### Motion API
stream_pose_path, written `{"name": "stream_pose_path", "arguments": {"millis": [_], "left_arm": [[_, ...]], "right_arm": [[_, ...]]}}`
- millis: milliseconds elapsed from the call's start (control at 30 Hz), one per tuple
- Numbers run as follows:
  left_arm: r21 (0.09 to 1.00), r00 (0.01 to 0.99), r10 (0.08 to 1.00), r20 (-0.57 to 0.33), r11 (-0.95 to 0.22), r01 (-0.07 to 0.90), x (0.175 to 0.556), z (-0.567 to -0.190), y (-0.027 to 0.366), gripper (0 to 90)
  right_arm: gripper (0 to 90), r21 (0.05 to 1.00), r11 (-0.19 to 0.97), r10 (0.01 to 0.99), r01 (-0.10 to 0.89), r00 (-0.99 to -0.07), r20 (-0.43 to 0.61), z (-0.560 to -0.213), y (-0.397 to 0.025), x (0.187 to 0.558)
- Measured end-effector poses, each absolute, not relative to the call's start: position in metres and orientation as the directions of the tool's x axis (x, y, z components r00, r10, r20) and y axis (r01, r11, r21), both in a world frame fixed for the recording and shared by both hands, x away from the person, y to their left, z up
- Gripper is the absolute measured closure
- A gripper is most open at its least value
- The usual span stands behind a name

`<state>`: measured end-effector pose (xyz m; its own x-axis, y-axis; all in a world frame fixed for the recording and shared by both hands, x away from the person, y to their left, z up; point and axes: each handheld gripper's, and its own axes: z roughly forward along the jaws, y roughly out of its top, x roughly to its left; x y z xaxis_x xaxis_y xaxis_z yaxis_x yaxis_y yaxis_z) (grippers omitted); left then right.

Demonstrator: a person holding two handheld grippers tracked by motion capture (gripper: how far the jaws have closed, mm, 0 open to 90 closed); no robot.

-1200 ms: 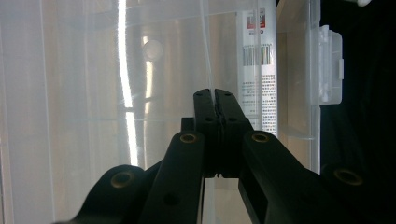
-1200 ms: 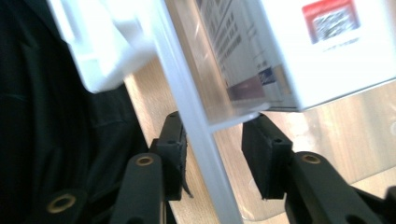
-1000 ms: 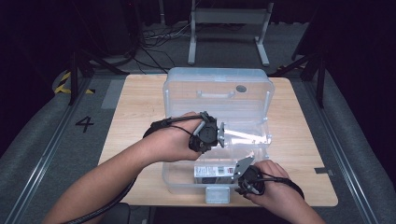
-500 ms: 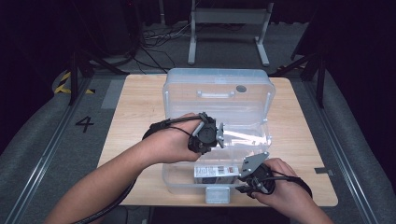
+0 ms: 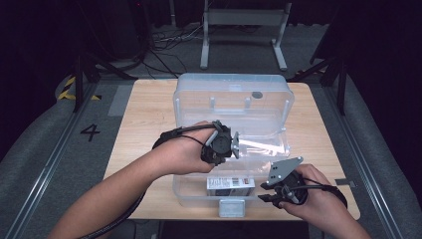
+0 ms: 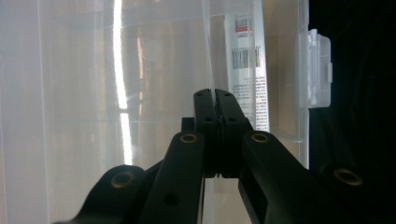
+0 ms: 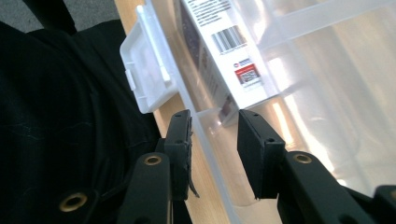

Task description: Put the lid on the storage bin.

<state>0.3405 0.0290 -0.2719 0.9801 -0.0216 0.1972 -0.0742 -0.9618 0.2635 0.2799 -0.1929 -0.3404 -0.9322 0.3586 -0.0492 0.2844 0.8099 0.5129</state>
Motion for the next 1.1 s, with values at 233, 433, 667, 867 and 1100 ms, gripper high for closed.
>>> {"name": "stream_pose_path", "arguments": {"millis": [233,433,667,867,1100], "left_arm": [[0.261,0.981,-0.02,0.191,-0.963,-0.07,0.34,-0.272,0.028,89.1],[0.26,0.98,-0.016,0.198,-0.963,-0.068,0.339,-0.272,0.029,89.1],[0.262,0.981,-0.014,0.194,-0.963,-0.066,0.339,-0.273,0.029,89.1],[0.263,0.98,-0.016,0.196,-0.962,-0.068,0.339,-0.273,0.029,89.0],[0.265,0.982,-0.019,0.189,-0.962,-0.07,0.339,-0.273,0.03,89.0]], "right_arm": [[69.5,0.553,0.781,0.372,0.292,-0.927,-0.037,-0.329,-0.198,0.281],[72.1,0.588,0.753,0.392,0.295,-0.919,-0.04,-0.316,-0.206,0.283],[80.2,0.625,0.719,0.417,0.305,-0.908,-0.035,-0.302,-0.217,0.285],[86.4,0.639,0.695,0.443,0.329,-0.897,-0.021,-0.298,-0.223,0.287],[90.0,0.639,0.69,0.454,0.339,-0.891,-0.018,-0.295,-0.227,0.29]]}}
